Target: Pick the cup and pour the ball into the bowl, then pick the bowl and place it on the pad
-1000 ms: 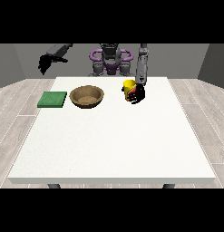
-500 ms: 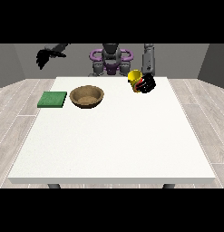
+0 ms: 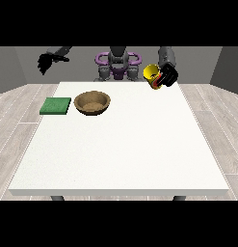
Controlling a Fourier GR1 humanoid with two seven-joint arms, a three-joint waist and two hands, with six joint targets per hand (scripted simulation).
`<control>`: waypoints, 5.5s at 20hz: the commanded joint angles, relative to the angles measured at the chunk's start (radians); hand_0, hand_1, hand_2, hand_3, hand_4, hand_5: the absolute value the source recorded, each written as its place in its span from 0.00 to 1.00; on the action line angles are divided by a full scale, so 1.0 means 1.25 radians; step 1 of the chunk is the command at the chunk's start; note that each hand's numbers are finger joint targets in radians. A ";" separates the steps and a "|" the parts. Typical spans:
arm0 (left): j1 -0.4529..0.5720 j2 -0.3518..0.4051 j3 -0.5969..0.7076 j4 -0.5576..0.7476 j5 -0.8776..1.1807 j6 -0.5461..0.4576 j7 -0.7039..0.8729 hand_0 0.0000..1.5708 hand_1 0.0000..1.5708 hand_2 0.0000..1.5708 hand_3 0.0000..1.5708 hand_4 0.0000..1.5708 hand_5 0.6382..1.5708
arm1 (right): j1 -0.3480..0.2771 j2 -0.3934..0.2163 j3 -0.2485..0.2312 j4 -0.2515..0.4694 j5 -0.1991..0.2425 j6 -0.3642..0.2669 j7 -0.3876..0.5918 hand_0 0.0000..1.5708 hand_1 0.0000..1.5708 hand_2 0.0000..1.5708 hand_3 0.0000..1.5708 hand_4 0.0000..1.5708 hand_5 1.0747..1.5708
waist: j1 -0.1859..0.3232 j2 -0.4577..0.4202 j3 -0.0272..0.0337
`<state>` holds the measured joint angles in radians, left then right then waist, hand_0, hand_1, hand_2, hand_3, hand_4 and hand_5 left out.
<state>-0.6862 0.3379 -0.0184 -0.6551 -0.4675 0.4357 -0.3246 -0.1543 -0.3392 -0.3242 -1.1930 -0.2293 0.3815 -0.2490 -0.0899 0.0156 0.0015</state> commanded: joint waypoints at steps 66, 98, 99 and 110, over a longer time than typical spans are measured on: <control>0.193 -0.244 -0.069 -0.406 0.268 -0.175 0.060 0.00 0.00 0.00 0.00 0.00 0.99 | -0.194 0.132 -0.006 0.180 0.022 -0.234 0.011 0.00 0.00 0.00 0.00 0.21 1.00 | 0.178 0.108 -0.0013; 0.194 -0.177 -0.041 -0.584 0.311 -0.328 0.107 0.00 0.00 0.00 0.00 0.49 0.93 | -0.265 0.030 0.046 0.547 0.207 -0.622 -0.063 1.00 1.00 1.00 0.89 0.58 0.99 | 0.308 0.181 -0.0051; 0.192 -0.164 -0.022 -0.563 0.318 -0.333 0.106 0.00 0.00 0.00 0.00 0.52 0.92 | -0.245 0.044 0.068 0.544 0.226 -0.631 -0.051 1.00 1.00 1.00 0.88 0.58 0.99 | 0.288 0.169 -0.0053; 0.322 -0.148 0.065 -0.365 0.337 -0.314 0.065 0.00 0.00 0.00 0.00 0.64 0.82 | -0.399 0.022 0.208 0.442 0.308 -0.555 0.415 1.00 1.00 1.00 0.57 0.51 0.99 | 0.099 -0.099 -0.0027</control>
<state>-0.3346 0.1569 0.0490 -1.1803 -0.0317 0.0227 -0.2215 -0.5944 -0.3149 -0.1273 -0.6037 0.1141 -0.3411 0.0850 0.1084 -0.0232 -0.0056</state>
